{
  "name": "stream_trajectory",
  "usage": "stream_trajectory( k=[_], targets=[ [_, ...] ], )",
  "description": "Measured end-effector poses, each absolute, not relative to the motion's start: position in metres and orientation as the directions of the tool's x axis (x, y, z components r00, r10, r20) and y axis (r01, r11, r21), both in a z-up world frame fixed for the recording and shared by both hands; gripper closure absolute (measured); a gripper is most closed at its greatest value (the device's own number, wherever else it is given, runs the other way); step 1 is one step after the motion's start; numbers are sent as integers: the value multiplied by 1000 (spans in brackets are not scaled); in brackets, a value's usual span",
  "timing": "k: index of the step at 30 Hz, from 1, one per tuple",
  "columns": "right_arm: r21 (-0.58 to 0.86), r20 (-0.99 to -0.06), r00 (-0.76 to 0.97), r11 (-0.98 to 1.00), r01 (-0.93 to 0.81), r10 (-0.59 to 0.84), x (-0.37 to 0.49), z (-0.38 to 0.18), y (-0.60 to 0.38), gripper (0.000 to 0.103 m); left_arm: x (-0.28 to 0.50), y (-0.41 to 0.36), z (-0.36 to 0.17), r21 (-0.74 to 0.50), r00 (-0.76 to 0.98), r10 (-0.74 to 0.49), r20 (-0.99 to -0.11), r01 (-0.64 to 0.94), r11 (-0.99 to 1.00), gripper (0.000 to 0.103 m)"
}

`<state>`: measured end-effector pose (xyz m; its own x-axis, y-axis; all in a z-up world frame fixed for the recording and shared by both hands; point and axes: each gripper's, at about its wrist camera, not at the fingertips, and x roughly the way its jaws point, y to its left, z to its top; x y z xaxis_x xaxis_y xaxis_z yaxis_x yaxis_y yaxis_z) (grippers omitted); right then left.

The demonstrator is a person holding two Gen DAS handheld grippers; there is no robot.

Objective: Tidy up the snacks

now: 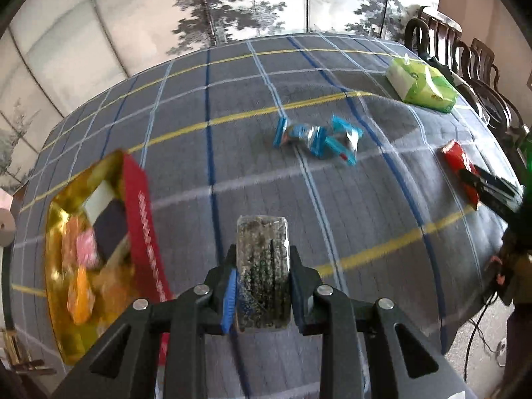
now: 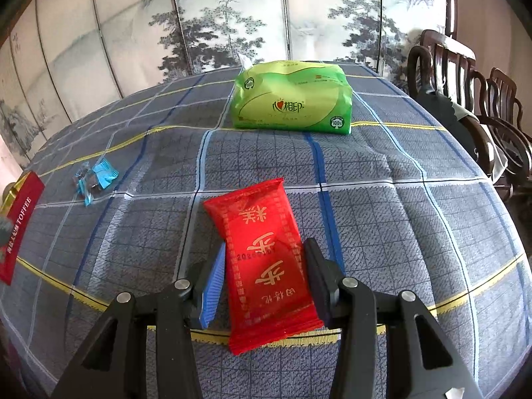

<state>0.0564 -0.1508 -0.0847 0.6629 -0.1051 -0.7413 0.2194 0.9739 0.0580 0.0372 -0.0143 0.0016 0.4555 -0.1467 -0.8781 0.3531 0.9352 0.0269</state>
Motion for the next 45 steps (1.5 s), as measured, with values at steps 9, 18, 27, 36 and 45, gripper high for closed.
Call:
stream_trajectory(
  k=[9, 18, 27, 36, 45],
  targets=[
    [55, -742, 661, 974, 222, -109, 59, -86, -147, 59, 6, 17, 5, 44, 479, -107, -871, 292, 955, 76],
    [50, -744, 659, 973, 225, -114, 62, -87, -144, 59, -10, 41, 13, 77, 523, -63, -850, 242, 967, 76],
    [34, -746, 653, 972, 230, -129, 65, -88, -141, 59, -14, 58, 15, 72, 535, -51, -843, 207, 976, 74],
    [28, -748, 651, 972, 232, -133, 67, -88, -139, 59, -15, 68, 16, 27, 542, -92, -835, 209, 978, 76],
    [27, -748, 650, 972, 233, -135, 69, -89, -136, 58, -9, 86, 28, -59, 533, -157, -832, 196, 979, 76]
  ],
)
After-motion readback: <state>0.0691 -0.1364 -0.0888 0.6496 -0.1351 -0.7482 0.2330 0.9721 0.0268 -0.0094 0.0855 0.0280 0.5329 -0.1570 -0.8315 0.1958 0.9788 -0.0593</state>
